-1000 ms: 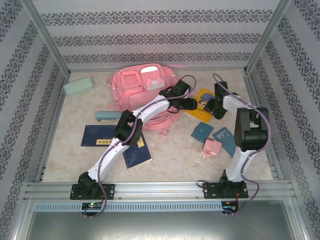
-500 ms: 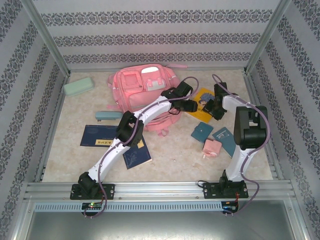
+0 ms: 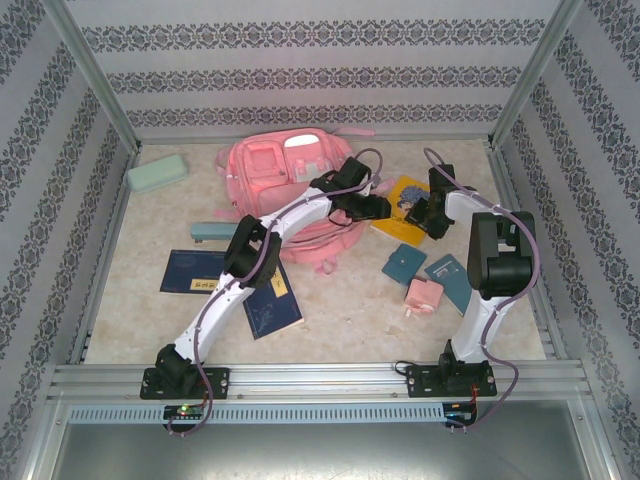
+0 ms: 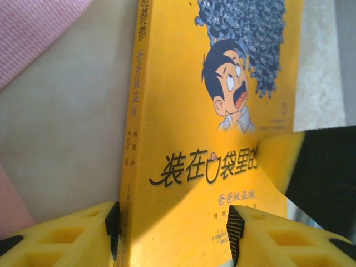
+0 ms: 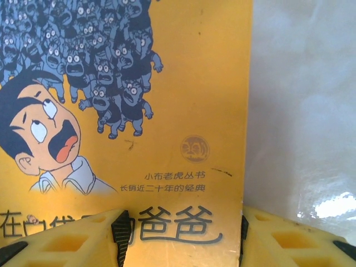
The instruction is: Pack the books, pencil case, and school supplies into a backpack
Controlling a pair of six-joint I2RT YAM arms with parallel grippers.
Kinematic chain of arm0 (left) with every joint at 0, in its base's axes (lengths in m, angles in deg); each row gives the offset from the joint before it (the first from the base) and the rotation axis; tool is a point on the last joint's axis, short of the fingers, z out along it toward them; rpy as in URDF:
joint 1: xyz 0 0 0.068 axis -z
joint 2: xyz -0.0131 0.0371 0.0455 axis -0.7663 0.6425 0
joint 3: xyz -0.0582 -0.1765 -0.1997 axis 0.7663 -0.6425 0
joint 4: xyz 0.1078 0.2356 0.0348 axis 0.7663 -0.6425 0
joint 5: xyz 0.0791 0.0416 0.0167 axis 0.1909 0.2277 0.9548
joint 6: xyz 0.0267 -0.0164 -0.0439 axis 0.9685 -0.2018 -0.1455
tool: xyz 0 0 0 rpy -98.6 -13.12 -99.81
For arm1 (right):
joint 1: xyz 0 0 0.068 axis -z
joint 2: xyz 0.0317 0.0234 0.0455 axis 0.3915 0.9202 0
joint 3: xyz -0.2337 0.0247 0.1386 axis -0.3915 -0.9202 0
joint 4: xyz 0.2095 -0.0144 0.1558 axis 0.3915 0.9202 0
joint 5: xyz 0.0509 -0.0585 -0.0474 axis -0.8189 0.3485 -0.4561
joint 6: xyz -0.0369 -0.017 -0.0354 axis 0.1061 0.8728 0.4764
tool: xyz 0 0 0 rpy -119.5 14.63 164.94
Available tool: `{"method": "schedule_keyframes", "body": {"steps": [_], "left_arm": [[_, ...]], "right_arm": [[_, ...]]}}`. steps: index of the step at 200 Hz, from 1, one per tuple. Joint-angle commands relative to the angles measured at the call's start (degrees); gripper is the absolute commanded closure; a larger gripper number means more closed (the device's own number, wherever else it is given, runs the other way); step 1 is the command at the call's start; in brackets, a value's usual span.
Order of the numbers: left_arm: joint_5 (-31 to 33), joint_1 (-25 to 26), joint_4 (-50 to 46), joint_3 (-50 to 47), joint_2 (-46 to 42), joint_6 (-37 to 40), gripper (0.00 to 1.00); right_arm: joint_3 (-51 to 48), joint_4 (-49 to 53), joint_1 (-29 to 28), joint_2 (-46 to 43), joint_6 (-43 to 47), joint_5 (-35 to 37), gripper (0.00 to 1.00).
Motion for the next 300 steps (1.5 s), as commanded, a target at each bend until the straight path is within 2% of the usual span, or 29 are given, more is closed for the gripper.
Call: {"method": "schedule_keyframes", "body": {"steps": [1,48,77,91,111,127,137,155,190,238,266,300], "left_arm": [[-18.3,4.7,11.1,-4.1,-3.4,-7.5,0.47],[-21.1,4.0,20.5,-7.8,-5.3,-14.3,0.50],[-22.5,3.3,33.1,-13.6,-6.3,-22.1,0.50],[-19.6,3.3,28.2,-13.0,-6.6,-19.5,0.52],[-14.5,3.3,15.2,-9.2,-6.3,-11.9,0.56],[-12.0,3.2,11.4,-8.3,-6.3,-9.3,0.62],[-11.1,3.0,11.2,-8.4,-6.3,-9.6,0.71],[-10.9,2.8,14.2,-8.8,-6.0,-12.2,0.85],[-11.2,2.5,19.9,-9.5,-7.4,-16.3,1.00],[-12.6,0.6,33.8,-16.3,-14.2,-23.9,1.00],[-15.1,-0.5,39.4,-17.8,-16.0,-28.3,1.00],[-16.8,-1.1,42.4,-19.0,-17.1,-30.6,1.00]], "right_arm": [[-0.8,-2.3,-1.6,1.2,0.1,-6.9,0.47],[-2.1,-2.8,-1.5,0.3,0.2,-7.1,0.48],[-2.6,-2.9,-1.4,-0.3,0.3,-7.0,0.48],[-2.8,-2.9,-1.3,-0.7,0.3,-7.1,0.48],[-3.1,-2.9,-1.2,-1.2,0.5,-7.0,0.47],[-3.4,-3.0,-1.0,-1.5,0.7,-6.9,0.47],[-3.5,-3.1,-0.9,-1.8,0.8,-7.1,0.47],[-3.7,-3.3,-0.8,-2.6,0.9,-7.4,0.47],[-4.9,-4.2,0.0,-6.8,0.1,-8.5,0.38],[-9.8,-12.3,3.8,-13.4,-5.3,-17.6,0.30],[-13.7,-24.1,6.3,-14.7,-12.3,-27.1,0.22],[-15.3,-37.9,7.1,-13.4,-22.1,-35.0,0.14]]}}
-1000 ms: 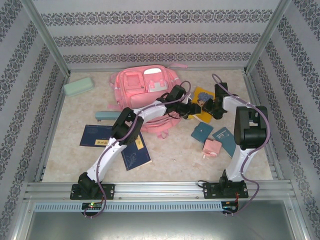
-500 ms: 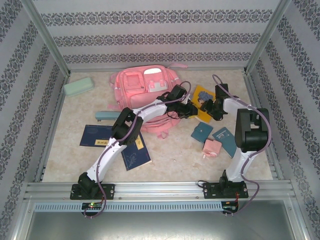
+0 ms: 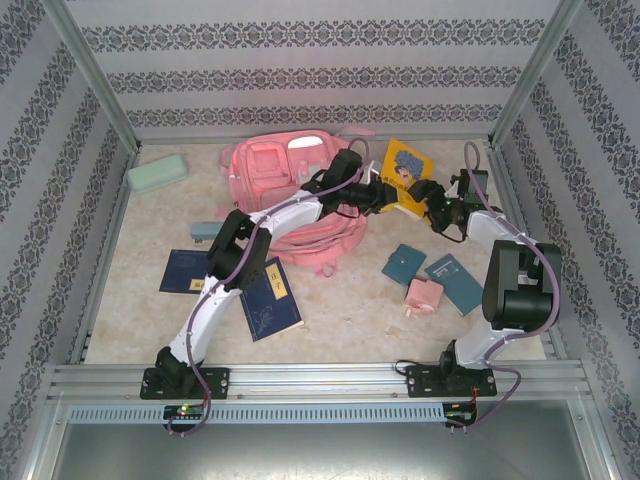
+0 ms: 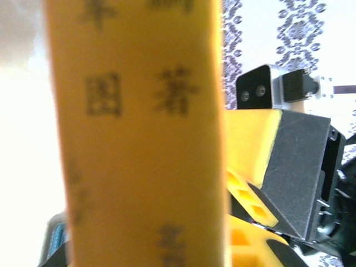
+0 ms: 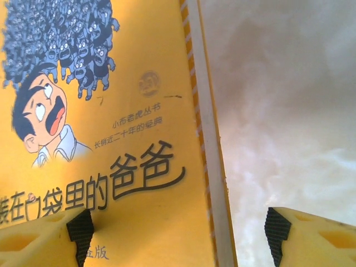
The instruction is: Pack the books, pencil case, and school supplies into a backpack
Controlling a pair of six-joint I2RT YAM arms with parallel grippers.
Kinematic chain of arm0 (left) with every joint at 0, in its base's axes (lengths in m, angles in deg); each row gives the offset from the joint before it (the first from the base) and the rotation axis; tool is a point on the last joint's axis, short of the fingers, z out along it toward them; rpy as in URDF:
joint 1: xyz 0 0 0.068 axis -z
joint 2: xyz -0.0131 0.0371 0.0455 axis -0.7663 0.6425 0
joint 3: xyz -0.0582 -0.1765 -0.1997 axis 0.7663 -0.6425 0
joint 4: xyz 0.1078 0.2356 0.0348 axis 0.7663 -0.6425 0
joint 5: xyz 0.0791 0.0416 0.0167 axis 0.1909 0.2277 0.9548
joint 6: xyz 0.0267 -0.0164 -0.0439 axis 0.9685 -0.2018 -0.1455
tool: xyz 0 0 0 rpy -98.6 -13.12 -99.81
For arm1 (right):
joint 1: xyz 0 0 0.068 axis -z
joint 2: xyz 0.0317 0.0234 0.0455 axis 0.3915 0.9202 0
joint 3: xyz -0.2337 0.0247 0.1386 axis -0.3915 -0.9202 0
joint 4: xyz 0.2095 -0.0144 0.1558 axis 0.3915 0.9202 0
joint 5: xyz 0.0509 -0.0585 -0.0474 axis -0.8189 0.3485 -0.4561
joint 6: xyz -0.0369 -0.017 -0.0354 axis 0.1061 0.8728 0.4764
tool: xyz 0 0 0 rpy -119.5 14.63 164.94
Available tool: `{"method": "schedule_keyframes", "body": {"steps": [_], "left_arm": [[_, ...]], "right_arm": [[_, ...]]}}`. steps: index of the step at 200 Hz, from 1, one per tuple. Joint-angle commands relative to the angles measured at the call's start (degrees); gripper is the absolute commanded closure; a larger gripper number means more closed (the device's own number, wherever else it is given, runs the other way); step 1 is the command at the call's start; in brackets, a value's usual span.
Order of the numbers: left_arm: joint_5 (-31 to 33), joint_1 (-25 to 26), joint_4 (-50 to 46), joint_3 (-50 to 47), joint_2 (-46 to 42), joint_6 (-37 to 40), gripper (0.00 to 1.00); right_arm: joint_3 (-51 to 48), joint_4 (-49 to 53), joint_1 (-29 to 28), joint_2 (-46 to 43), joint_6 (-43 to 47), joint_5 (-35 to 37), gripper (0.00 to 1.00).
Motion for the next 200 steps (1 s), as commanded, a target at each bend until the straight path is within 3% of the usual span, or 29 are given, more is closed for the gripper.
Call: {"method": "schedule_keyframes", "body": {"steps": [1,24,49,73,91,114,123,141,156,164,200], "left_arm": [[-3.6,-0.6,12.2,-0.6,-5.0,-3.1,1.00],[-4.8,-1.2,20.1,-2.1,-5.0,-9.0,1.00],[-6.4,-1.5,21.4,-2.1,-4.9,-11.2,1.00],[-7.2,-1.6,15.0,-2.7,-6.6,-6.8,1.00],[-6.5,-1.8,8.8,-3.7,-8.4,-1.7,1.00],[-5.8,-2.3,2.7,-4.1,-9.5,3.4,1.00],[-5.3,-2.6,-0.2,-3.9,-9.8,5.6,0.89],[-3.6,-3.7,-6.9,-3.7,-11.0,11.3,0.81],[-0.3,-4.9,-16.7,-2.8,-12.3,18.7,0.58],[2.1,-5.6,-23.8,-1.4,-12.8,24.3,0.52],[17.3,-7.4,-49.1,3.5,-14.9,46.6,0.46]], "right_arm": [[-1.7,-13.8,0.2,0.9,-9.4,-9.3,0.14],[-2.2,-23.2,0.7,3.0,-16.0,-12.7,0.14],[-1.7,-34.3,1.2,6.3,-22.8,-17.3,0.16],[-1.3,-42.0,2.1,8.7,-28.1,-18.6,0.30],[-1.3,-43.5,2.6,9.0,-28.9,-18.1,0.64],[-1.0,-42.9,2.7,8.5,-27.9,-17.8,1.00],[-1.1,-42.6,2.6,8.3,-27.6,-17.6,1.00],[-1.4,-41.8,2.6,7.6,-26.6,-17.0,1.00],[-1.8,-40.1,2.5,6.7,-25.3,-16.2,1.00],[-2.3,-39.6,2.4,6.2,-24.6,-15.8,1.00],[-2.8,-32.4,1.1,3.0,-18.9,-13.7,1.00]]}}
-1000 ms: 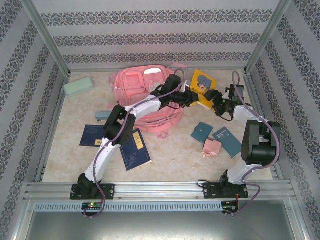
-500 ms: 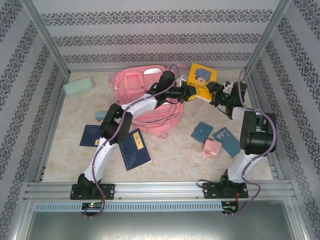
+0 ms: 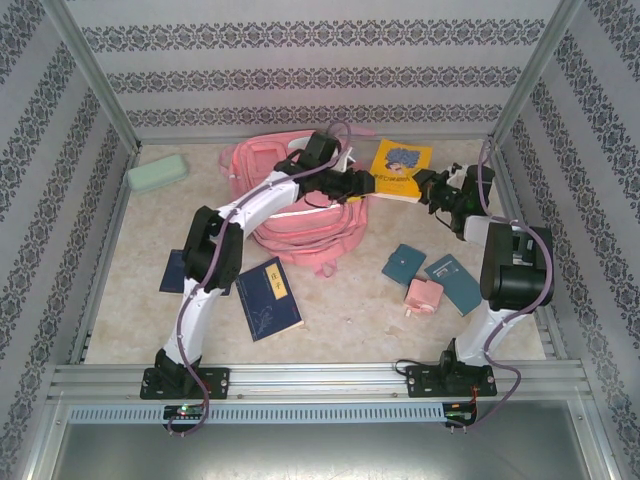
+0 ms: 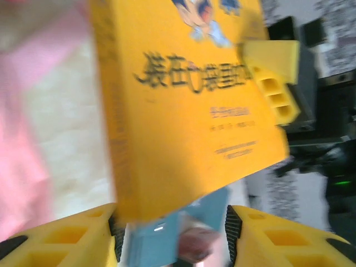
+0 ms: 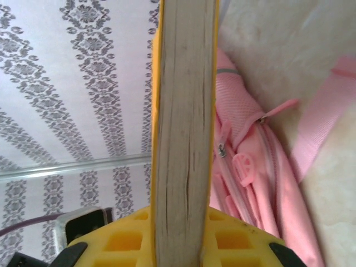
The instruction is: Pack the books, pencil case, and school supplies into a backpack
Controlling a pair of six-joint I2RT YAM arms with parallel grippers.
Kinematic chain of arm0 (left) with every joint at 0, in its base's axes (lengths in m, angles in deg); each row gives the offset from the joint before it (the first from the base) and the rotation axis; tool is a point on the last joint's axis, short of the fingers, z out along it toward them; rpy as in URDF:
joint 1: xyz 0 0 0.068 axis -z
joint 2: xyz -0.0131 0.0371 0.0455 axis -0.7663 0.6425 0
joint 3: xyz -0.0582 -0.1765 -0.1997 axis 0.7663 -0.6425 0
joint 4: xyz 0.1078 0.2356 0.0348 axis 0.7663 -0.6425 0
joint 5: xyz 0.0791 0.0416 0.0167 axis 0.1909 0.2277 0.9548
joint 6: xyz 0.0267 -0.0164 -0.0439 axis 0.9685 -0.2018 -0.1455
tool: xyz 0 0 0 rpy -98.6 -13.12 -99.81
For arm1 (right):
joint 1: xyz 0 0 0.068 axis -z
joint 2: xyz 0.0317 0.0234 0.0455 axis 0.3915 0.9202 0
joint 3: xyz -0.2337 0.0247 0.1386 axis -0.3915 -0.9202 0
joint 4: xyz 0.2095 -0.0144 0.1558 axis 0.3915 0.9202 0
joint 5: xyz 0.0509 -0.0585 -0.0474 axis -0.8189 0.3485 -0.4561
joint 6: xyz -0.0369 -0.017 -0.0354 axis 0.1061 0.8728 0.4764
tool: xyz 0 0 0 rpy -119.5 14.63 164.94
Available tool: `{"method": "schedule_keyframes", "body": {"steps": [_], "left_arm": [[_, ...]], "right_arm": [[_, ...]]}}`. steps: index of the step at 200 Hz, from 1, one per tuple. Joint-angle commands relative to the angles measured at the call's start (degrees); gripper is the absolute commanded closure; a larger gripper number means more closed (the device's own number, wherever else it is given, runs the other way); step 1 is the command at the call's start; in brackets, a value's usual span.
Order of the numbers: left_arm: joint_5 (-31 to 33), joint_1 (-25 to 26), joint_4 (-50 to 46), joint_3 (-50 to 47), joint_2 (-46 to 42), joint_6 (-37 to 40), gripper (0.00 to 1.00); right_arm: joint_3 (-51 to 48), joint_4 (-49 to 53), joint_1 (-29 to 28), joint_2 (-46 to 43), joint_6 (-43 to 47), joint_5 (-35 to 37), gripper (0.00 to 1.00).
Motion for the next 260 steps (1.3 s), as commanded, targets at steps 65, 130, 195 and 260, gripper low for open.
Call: {"method": "schedule_keyframes", "body": {"steps": [65,130,195,260], "left_arm": [[31.9,-1.0,-32.2,-7.4,-11.4,40.0,0.43],[45.4,4.7,-28.2,-13.3,-10.6,47.4,0.37],[52.9,5.7,-24.9,-13.0,-5.8,50.5,0.37],[50.5,5.7,-23.9,-12.8,-6.4,49.2,1.00]], "right_arm": [[-1.0,8.9,-3.7,-8.4,11.0,5.0,1.00],[-2.7,9.0,-4.6,-9.4,11.0,4.6,1.00],[-6.3,9.2,-4.6,-12.4,11.6,4.2,1.00],[-8.1,9.2,-4.4,-14.6,11.5,4.2,1.00]]}}
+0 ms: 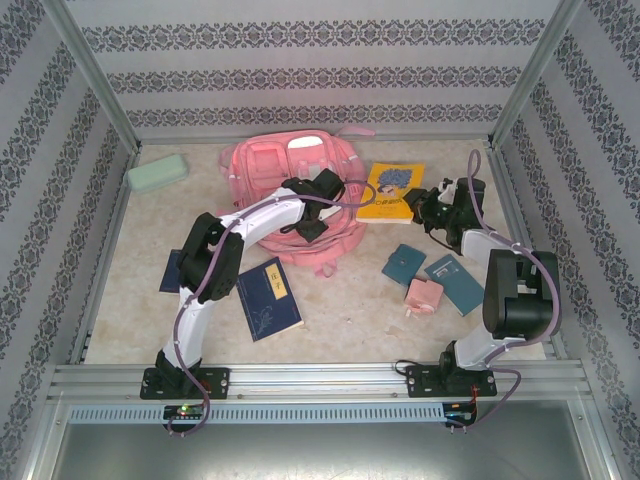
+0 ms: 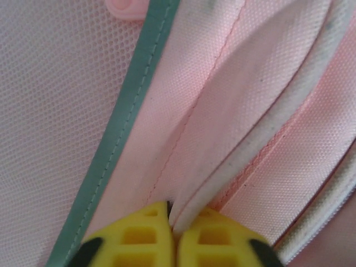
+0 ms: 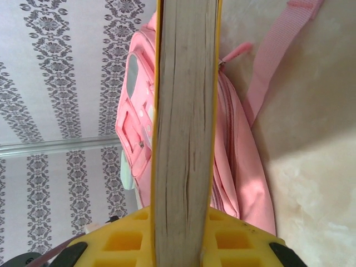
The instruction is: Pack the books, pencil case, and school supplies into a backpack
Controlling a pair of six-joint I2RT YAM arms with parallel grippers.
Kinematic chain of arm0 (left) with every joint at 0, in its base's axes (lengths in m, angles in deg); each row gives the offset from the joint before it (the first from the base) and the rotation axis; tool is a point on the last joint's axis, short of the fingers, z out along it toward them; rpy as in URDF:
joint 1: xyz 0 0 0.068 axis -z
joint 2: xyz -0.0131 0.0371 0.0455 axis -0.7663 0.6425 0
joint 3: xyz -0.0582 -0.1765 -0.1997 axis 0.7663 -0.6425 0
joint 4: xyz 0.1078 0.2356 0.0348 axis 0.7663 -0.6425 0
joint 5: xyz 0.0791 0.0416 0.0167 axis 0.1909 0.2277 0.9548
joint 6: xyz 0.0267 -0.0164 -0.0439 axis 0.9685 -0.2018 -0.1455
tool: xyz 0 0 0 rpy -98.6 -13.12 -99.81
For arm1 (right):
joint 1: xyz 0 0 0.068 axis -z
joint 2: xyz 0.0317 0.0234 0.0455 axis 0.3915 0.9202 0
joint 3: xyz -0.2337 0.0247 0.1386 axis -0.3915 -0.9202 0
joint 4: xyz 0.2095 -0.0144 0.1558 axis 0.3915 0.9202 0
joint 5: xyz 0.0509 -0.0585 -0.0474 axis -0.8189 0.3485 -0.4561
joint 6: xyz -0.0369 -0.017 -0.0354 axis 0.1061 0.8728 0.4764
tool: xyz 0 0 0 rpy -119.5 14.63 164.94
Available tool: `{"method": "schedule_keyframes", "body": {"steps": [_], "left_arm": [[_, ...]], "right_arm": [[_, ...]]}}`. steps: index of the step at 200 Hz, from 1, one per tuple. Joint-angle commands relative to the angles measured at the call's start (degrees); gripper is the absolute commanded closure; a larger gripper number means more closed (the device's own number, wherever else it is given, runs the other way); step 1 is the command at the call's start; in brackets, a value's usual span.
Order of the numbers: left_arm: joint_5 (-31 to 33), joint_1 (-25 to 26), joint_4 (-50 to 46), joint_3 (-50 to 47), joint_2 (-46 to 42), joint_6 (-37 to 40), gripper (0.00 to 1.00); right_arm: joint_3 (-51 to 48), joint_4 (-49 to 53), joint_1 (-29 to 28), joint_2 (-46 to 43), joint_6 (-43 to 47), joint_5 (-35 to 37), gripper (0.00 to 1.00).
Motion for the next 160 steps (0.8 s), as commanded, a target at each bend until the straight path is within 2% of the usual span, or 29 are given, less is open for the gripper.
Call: {"method": "schedule_keyframes", "body": {"steps": [1,39,83,107,136,160], "left_arm": [[-0.8,0.1,0.6,0.7,-1.0,-1.1,1.00],[-6.8,0.0,-1.2,5.2,-4.8,-5.2,1.00],[-13.9,-1.8,-6.3,17.6,-3.1,-11.9,1.00],[-19.6,-4.3,-7.8,24.8,-1.4,-17.9,1.00],[-30.2,-7.0,-7.6,32.2,0.2,-24.7,1.00],[-32.2,-7.4,-7.0,36.3,1.3,-27.3,1.00]], "right_arm": [[-0.2,-3.6,-0.5,-3.6,1.1,-1.0,1.00],[-1.3,-3.1,1.1,-5.7,1.2,0.1,1.00],[-3.6,-1.2,2.7,-9.7,2.9,2.9,1.00],[-5.7,1.3,3.2,-13.5,4.7,7.7,1.00],[-6.4,-0.7,1.3,-14.3,4.5,7.6,1.00],[-6.9,-1.8,-0.6,-14.5,3.7,11.4,1.00]]}}
